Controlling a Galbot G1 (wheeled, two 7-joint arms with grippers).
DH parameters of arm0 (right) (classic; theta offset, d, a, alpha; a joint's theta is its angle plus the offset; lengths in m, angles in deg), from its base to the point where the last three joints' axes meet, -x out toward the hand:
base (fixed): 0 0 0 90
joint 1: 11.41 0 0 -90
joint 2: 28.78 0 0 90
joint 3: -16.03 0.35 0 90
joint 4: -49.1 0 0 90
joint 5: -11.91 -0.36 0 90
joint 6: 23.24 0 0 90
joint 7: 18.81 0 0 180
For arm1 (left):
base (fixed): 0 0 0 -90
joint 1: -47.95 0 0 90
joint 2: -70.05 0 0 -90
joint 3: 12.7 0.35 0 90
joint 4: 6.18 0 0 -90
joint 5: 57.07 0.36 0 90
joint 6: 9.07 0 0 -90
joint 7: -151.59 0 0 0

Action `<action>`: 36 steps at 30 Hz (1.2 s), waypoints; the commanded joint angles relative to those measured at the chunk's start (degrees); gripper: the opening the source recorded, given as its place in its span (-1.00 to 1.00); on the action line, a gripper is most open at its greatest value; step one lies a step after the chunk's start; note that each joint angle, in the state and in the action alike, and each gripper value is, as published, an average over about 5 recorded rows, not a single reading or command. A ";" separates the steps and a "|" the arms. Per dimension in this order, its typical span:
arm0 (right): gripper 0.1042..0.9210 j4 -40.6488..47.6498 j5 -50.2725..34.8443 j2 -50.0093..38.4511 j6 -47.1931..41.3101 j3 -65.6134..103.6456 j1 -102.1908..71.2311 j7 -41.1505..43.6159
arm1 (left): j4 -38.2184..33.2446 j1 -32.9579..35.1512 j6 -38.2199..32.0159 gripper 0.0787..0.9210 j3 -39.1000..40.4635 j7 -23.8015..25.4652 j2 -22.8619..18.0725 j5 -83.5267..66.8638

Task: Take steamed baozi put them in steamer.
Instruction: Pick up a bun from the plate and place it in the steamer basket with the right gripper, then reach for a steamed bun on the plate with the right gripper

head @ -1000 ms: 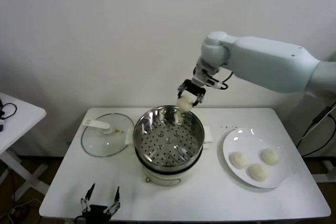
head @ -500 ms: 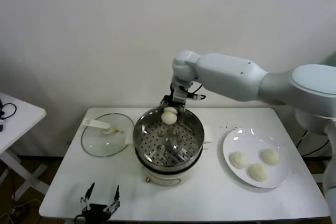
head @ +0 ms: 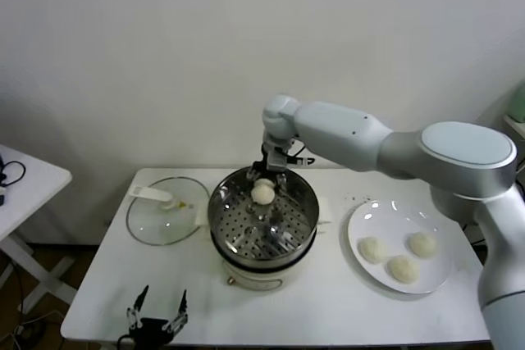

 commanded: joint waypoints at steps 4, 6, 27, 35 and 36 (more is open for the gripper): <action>0.51 1.62 0.44 1.05 1.31 0.54 -1.08 -0.08 | 0.03 0.02 -0.03 0.77 0.02 -0.04 0.02 0.05; 0.60 1.22 -0.61 0.80 1.36 0.51 -0.77 -0.21 | -0.04 0.04 -0.03 0.77 0.07 -0.04 -0.03 0.09; 0.76 -9.88 -45.51 -17.98 -27.27 -25.07 24.23 6.89 | -0.69 1.03 0.10 0.77 0.24 -0.14 0.10 0.88; 0.76 -26.13 -50.86 -30.44 -48.54 -29.67 25.73 -1.02 | -0.17 0.63 -0.07 0.77 0.14 -0.14 0.30 0.91; 0.76 -27.79 -50.99 -31.74 -50.33 -29.84 25.33 -1.86 | -0.02 0.54 -0.11 0.77 0.20 -0.12 0.33 0.91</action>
